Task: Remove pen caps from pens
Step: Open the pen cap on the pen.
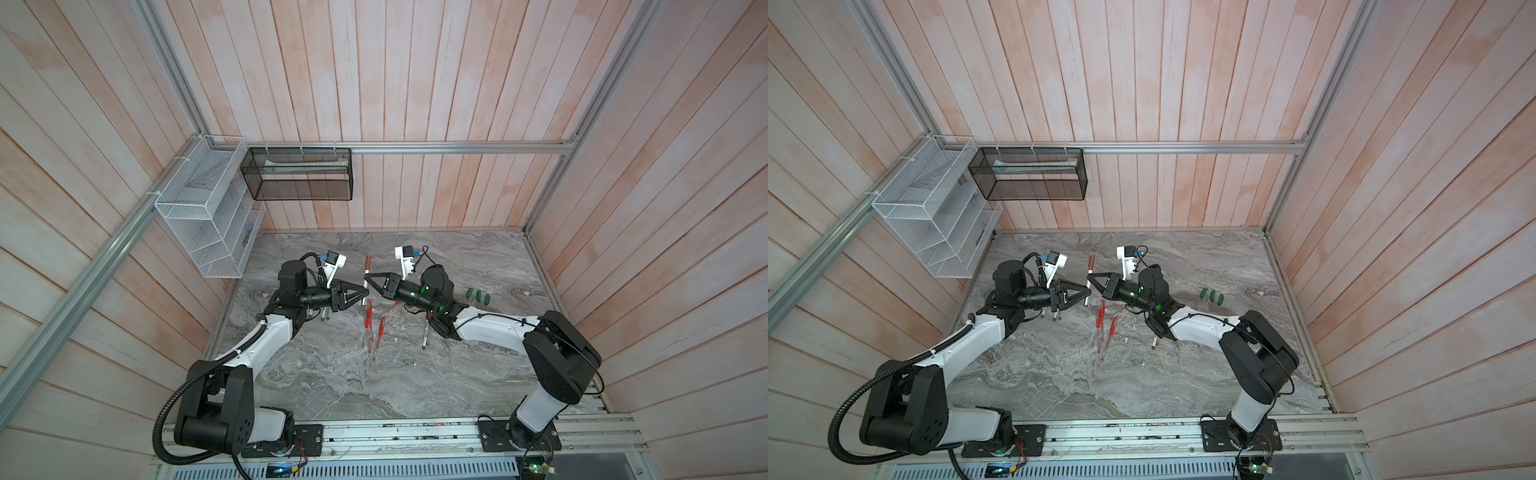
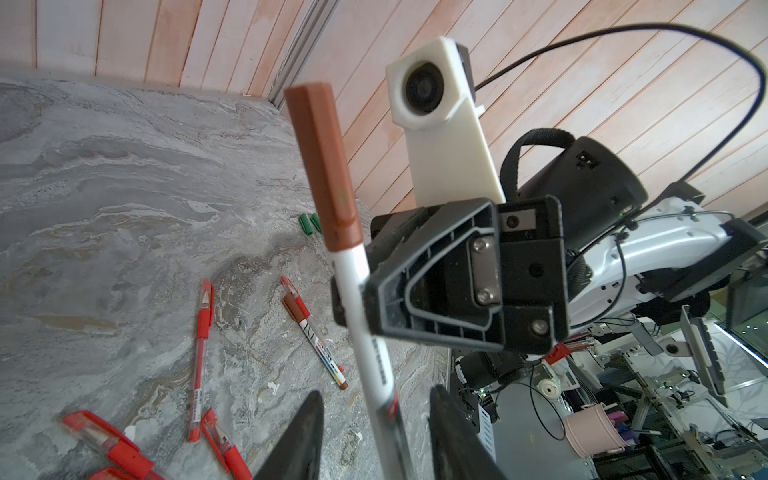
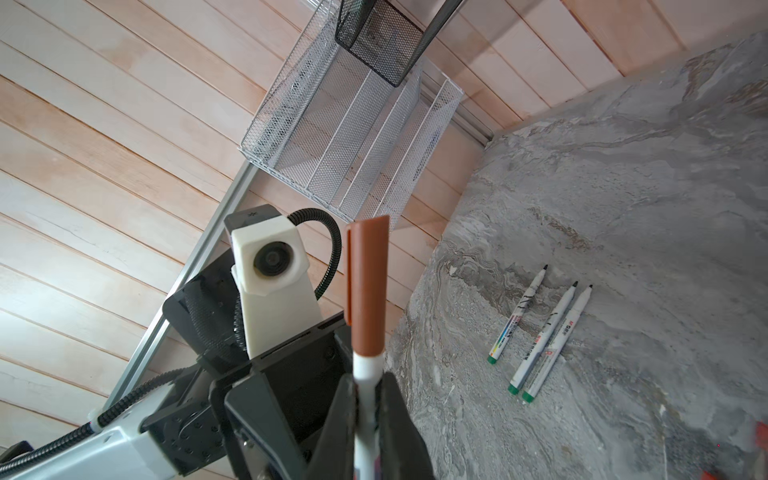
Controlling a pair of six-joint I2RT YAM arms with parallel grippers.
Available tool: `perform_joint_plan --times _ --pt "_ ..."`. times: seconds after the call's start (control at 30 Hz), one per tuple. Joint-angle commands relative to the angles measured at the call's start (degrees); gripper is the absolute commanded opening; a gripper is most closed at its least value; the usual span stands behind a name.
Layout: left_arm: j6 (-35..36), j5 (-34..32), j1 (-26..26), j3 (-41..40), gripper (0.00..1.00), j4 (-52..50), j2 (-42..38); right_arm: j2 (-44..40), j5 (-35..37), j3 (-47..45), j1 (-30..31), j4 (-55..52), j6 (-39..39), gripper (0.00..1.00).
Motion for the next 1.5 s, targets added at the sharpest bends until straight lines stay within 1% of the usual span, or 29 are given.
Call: perform_joint_plan --times 0.0,0.03,0.13,0.2,0.27,0.33,0.4,0.43,0.47,0.5,0.63,0.73,0.87,0.93,1.1,1.2,1.3,1.37,1.4,1.47 --pt "1.3 -0.5 -0.2 1.4 0.32 -0.5 0.8 1.2 -1.1 1.6 0.4 2.1 0.7 0.03" --pt "1.1 -0.5 -0.3 1.6 0.28 -0.7 0.8 1.3 -1.3 1.6 0.5 2.5 1.2 0.03" --pt "2.3 -0.8 -0.8 1.1 0.24 -0.5 1.2 1.6 -1.9 1.5 0.6 3.4 1.2 0.03" --pt "3.8 -1.5 -1.1 1.4 0.21 -2.1 1.6 1.8 -1.7 1.6 0.7 4.0 1.3 0.03" --pt "5.0 -2.0 -1.5 2.3 0.1 -4.3 1.5 1.7 -1.6 1.8 0.7 3.8 1.5 0.03" --pt "5.1 -2.2 -1.6 2.2 0.0 -4.3 1.3 1.0 -1.6 1.6 0.7 3.7 1.0 0.03" --pt "5.9 -2.5 -1.7 1.8 0.0 -4.2 1.4 0.2 -1.4 0.9 0.4 3.3 -0.2 0.08" --pt "6.6 -3.0 -1.7 1.8 0.0 -4.9 1.3 -0.5 -1.1 0.3 0.1 3.0 -0.7 0.13" --pt "7.7 -3.3 -1.7 2.1 0.0 -6.3 1.2 -1.3 -0.6 -0.4 -0.4 2.5 -1.0 0.21" --pt "8.4 -3.3 -1.7 2.3 0.0 -7.3 0.9 -2.2 -0.3 -1.0 -0.9 2.1 -1.1 0.25" --pt "9.7 0.2 -2.2 0.7 0.0 -6.6 -0.3 -6.6 0.9 -4.0 -3.0 1.2 -3.7 0.38" --pt "10.1 2.3 -2.8 0.0 0.0 -6.4 -0.4 -8.2 1.5 -5.3 -3.8 2.0 -5.1 0.42" --pt "8.5 4.2 -3.2 0.1 0.0 -5.3 -0.6 -7.5 -1.0 -5.4 -3.8 4.5 -6.0 0.43" --pt "8.7 5.1 -3.5 -0.2 0.0 -4.7 -0.6 -6.5 -1.6 -5.4 -3.8 5.0 -6.1 0.44" --pt "9.0 6.2 -4.2 0.8 0.0 -7.1 -0.6 -5.1 -1.8 -3.9 -3.7 5.3 -4.7 0.43" --pt "8.9 6.5 -4.6 -0.4 0.0 -5.1 -0.6 -3.9 -2.9 -3.0 -3.3 5.4 -5.5 0.37" --pt "9.7 5.7 -4.6 1.0 0.0 -7.6 -0.2 -2.8 -3.3 -2.2 -3.2 5.0 -4.1 0.28" --pt "9.1 5.9 -4.6 1.0 0.0 -7.0 -0.3 -2.7 -3.4 -2.3 -3.1 5.6 -3.5 0.22" --pt "8.5 6.0 -4.7 0.4 0.0 -5.6 -0.3 -2.6 -3.4 -2.6 -3.1 5.9 -3.6 0.18" --pt "8.8 5.8 -4.7 -0.4 0.0 -5.1 -0.1 -2.7 -3.3 -2.6 -3.2 5.8 -4.4 0.07"
